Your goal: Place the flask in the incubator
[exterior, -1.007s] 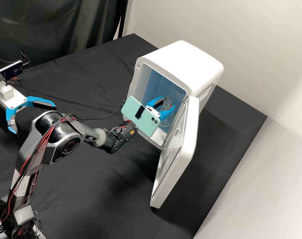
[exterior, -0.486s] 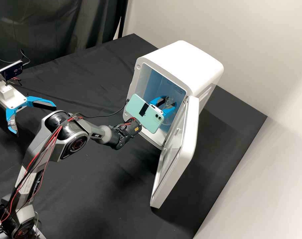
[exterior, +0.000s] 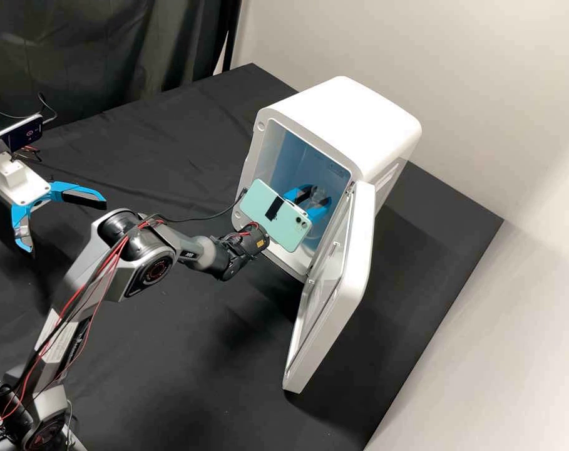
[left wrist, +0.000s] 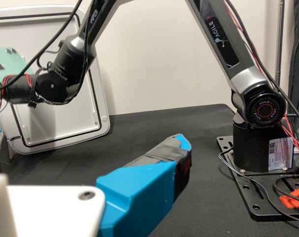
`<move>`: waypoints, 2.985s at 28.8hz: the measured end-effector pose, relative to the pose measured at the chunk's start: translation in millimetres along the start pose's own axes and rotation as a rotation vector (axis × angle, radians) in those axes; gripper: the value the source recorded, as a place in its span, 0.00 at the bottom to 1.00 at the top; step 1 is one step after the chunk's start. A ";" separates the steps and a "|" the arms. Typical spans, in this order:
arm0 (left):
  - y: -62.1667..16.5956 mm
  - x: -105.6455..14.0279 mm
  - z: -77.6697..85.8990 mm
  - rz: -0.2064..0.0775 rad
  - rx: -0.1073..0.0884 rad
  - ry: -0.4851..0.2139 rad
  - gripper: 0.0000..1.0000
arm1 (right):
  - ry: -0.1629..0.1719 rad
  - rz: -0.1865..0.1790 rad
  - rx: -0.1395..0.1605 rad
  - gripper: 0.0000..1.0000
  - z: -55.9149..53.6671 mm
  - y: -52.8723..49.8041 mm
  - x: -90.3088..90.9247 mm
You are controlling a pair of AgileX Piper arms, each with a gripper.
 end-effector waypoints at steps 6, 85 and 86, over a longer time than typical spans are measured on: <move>0.0 0.0 0.0 0.000 0.000 0.000 1.00 | -0.019 -0.021 0.009 0.00 7.0 -7.8 4.9; 0.0 0.0 0.3 0.000 0.001 0.000 1.00 | -0.044 -0.061 0.031 0.00 14.0 -22.6 40.1; 0.0 0.0 0.3 0.000 0.001 0.000 1.00 | -0.044 -0.061 0.034 0.00 14.0 -22.6 40.1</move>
